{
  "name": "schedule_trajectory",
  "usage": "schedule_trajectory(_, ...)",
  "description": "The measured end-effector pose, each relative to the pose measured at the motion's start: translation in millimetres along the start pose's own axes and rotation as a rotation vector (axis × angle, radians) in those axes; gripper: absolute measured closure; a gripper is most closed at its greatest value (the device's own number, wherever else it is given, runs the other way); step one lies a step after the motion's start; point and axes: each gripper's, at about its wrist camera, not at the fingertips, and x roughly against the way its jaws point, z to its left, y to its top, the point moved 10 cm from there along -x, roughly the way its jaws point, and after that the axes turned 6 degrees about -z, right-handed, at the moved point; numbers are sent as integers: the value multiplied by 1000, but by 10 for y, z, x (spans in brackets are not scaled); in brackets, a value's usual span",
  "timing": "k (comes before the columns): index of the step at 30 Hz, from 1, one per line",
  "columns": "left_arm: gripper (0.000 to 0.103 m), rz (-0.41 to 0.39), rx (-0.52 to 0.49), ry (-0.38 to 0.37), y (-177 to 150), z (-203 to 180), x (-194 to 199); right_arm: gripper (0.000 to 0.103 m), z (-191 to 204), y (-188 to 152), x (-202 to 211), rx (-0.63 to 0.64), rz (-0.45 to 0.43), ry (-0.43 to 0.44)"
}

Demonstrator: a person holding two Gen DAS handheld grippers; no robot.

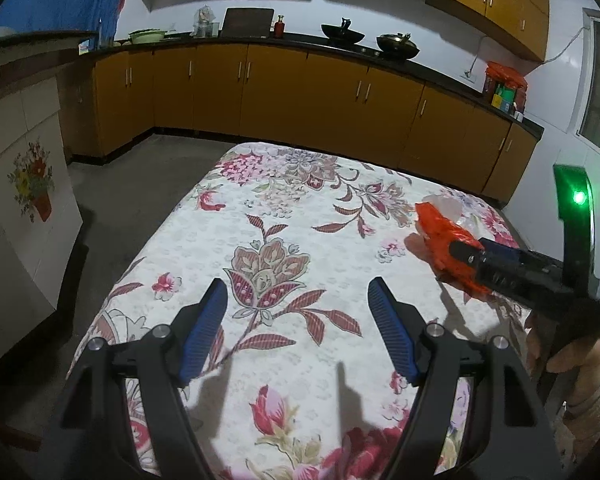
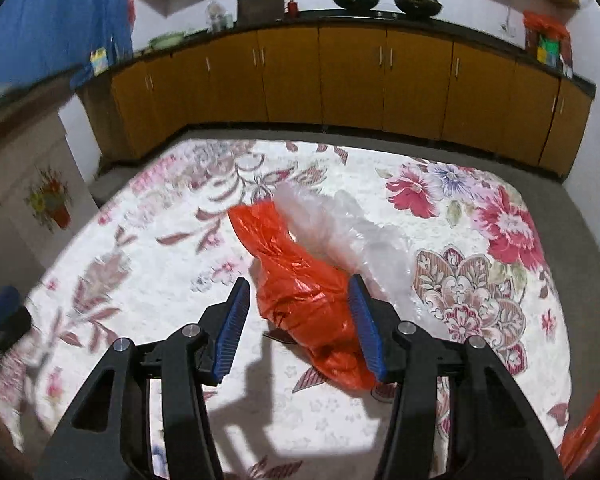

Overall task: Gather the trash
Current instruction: 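Grasp the last red bag with the right tool while the left tool grasps a clear bag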

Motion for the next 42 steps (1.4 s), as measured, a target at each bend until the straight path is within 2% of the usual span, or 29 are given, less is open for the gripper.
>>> schedule_trajectory(5,31,17,11,-13,-33,-15,-58,53,7,-58,-112,73,28,-48)
schedule_trajectory(9,31,17,6,-20,-31,-73,-63,69,-13,-70,-131,77,50,-41)
schedule_trajectory(12,32,11,0,-22,-7,-102,-58,73,-16,-90,0,20,56,20)
schedule_trajectory(15,31,9,0,-27,19,-138,-70,73,30,-131,273,-26,27,94)
schedule_trajectory(19,31,12,-5,-38,44,-239,-99,73,75,-200,624,-50,-11,151)
schedule_trajectory(21,31,17,-12,-49,49,-326,-130,73,37,-235,808,-60,-36,154)
schedule_trajectory(23,31,21,-25,-66,64,-456,-179,73,-95,-249,984,-77,-65,126)
schedule_trajectory(27,31,34,-75,-109,119,-816,-344,73,-540,-255,1241,-139,-114,11)
schedule_trajectory(30,31,42,-128,-144,190,-1197,-540,73,-905,-299,1386,-200,-125,-71)
schedule_trajectory(33,27,65,-145,-189,249,-1583,-749,73,-1116,-376,1465,-244,-127,-106)
schedule_trajectory(37,26,96,-188,-168,268,-1953,-1089,73,-1279,-498,1515,-279,-116,-126)
schedule_trajectory(42,27,211,-241,-120,40,-2152,-1505,73,-1410,-594,1553,-312,-115,-126)
